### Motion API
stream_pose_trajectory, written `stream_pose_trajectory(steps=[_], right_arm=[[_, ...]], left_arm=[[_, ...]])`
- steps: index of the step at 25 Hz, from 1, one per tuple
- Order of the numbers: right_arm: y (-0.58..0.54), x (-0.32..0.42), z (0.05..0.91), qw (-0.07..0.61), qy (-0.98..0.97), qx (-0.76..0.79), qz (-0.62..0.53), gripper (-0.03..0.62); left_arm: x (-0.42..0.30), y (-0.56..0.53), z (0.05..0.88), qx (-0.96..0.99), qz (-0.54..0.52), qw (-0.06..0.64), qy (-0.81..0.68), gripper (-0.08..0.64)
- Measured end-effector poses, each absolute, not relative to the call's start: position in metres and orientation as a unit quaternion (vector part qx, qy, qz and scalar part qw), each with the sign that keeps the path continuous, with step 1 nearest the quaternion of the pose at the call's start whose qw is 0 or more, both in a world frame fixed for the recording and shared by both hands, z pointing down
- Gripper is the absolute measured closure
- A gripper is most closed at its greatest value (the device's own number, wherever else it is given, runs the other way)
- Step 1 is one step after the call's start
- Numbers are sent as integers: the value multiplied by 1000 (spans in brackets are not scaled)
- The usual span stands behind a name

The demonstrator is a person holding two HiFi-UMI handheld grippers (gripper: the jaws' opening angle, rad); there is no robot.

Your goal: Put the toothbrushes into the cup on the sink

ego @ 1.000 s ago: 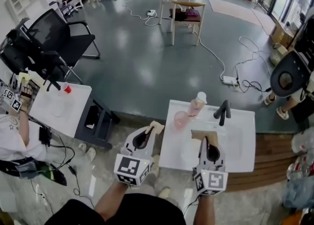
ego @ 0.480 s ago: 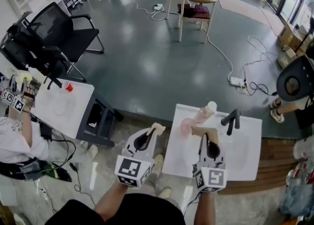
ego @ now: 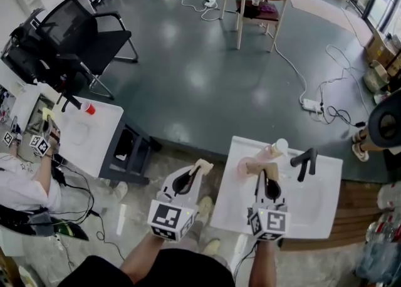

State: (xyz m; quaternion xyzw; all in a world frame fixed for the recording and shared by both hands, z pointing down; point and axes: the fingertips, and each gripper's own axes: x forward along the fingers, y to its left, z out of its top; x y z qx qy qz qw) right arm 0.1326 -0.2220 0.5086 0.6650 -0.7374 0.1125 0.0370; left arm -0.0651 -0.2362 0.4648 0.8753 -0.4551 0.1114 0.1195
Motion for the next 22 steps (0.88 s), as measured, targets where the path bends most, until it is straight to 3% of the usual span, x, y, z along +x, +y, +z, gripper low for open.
stream_pose_trajectory(steps=[22], right_arm=[[-244,140,597,83,-718,670,172,548]], left_arm=[[-65,-267,520,866,144,150,-455,551]])
